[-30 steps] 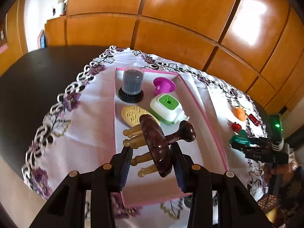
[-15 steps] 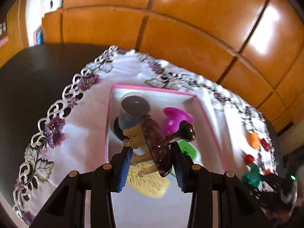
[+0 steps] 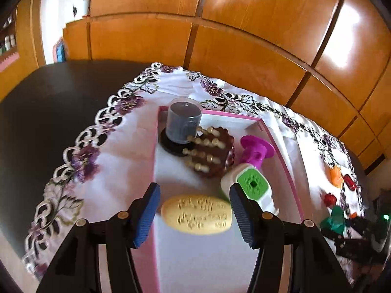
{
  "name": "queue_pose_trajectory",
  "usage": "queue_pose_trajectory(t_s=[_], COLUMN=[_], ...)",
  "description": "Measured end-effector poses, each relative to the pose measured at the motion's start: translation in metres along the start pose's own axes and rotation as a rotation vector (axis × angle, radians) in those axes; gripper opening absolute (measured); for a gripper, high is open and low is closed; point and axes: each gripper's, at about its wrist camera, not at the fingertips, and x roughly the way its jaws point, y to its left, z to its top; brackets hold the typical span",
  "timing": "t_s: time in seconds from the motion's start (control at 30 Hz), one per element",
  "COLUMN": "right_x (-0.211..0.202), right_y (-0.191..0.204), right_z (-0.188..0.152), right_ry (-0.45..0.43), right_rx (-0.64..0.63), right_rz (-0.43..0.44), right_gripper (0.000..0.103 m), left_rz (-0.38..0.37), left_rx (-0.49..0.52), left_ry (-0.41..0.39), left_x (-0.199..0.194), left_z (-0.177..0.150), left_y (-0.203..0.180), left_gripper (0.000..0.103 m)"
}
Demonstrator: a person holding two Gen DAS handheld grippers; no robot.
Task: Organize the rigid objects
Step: 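Carry the brown peg toy into the tray and open the left tool, then carry the green spool into the tray and open the right tool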
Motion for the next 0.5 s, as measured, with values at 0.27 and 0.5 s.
queue_pose_trajectory(t_s=[0.27, 0.5], right_x=[-0.001, -0.016], right_y=[0.002, 0.005], right_z=[-0.002, 0.0], right_ry=[-0.013, -0.045], right_rx=[0.008, 0.042], right_rz=[-0.016, -0.022], right_gripper=[0.062, 0.062], left_rz=[0.08, 0.112], left_rx=[0.043, 0.078], left_ry=[-0.032, -0.087], left_x=[-0.039, -0.068], left_z=[-0.035, -0.048], left_y=[-0.004, -0.007], left_gripper=[0.061, 0.066])
